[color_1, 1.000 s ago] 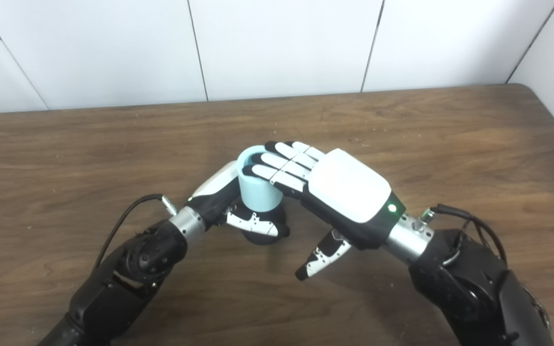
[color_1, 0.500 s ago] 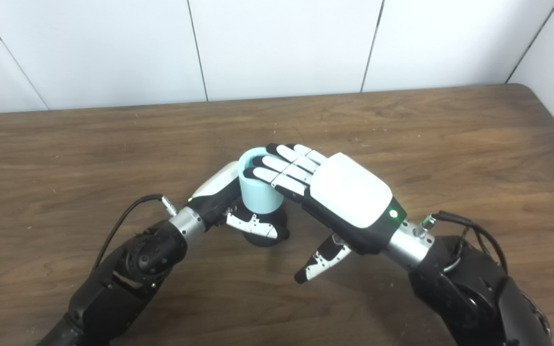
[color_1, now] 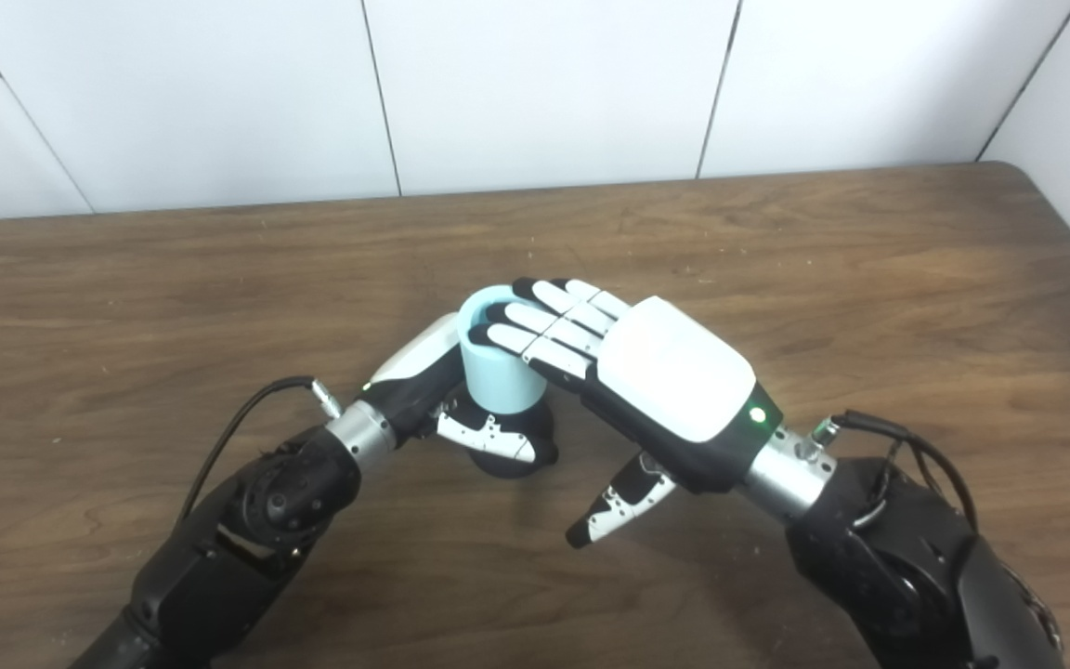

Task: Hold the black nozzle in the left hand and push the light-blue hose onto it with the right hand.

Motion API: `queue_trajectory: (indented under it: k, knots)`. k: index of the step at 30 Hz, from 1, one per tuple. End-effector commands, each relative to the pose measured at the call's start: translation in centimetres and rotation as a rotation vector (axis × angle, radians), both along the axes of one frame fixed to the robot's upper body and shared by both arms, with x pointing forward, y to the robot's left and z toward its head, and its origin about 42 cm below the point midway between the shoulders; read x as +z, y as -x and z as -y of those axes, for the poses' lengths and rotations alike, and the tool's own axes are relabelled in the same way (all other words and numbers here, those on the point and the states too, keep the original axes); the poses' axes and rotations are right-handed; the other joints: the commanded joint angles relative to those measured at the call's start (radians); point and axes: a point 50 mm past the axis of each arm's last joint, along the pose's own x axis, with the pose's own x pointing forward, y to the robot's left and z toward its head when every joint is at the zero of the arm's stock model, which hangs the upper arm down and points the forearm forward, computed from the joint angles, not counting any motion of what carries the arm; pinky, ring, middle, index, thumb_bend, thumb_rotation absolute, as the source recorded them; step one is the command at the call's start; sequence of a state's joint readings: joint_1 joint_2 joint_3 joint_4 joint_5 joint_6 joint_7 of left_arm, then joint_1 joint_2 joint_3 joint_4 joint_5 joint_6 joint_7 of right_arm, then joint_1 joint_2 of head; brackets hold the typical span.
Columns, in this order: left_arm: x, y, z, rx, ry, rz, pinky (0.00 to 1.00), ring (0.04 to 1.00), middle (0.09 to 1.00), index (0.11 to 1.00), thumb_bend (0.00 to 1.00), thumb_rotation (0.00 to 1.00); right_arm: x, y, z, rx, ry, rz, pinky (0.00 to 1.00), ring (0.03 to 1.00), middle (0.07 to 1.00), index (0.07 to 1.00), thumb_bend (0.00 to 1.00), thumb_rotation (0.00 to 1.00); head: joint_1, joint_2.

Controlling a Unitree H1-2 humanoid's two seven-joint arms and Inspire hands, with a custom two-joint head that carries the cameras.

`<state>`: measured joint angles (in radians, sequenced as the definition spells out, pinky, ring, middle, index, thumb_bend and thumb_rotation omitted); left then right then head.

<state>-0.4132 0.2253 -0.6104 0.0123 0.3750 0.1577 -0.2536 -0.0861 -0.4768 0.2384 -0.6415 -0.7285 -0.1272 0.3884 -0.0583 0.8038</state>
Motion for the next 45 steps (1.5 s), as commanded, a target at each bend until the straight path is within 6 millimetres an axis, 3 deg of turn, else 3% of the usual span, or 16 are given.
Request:
queue_trajectory:
  k: [1,45]
  knots:
    - [-8.0,4.3,-1.7,-0.060,-0.228,-0.410,0.63,0.732,0.711,0.536,0.76,0.37,-4.1,0.9,0.8,0.015,0.191,-0.213,0.94,0.942,0.932,0.889,0.79,0.24,-0.001,0.000]
    - [-8.0,4.2,-1.7,-0.061,-0.232,-0.412,0.66,0.760,0.717,0.539,0.76,0.38,-5.3,0.8,1.1,0.003,0.222,-0.244,0.93,0.949,0.941,0.892,0.79,0.22,0.000,0.003]
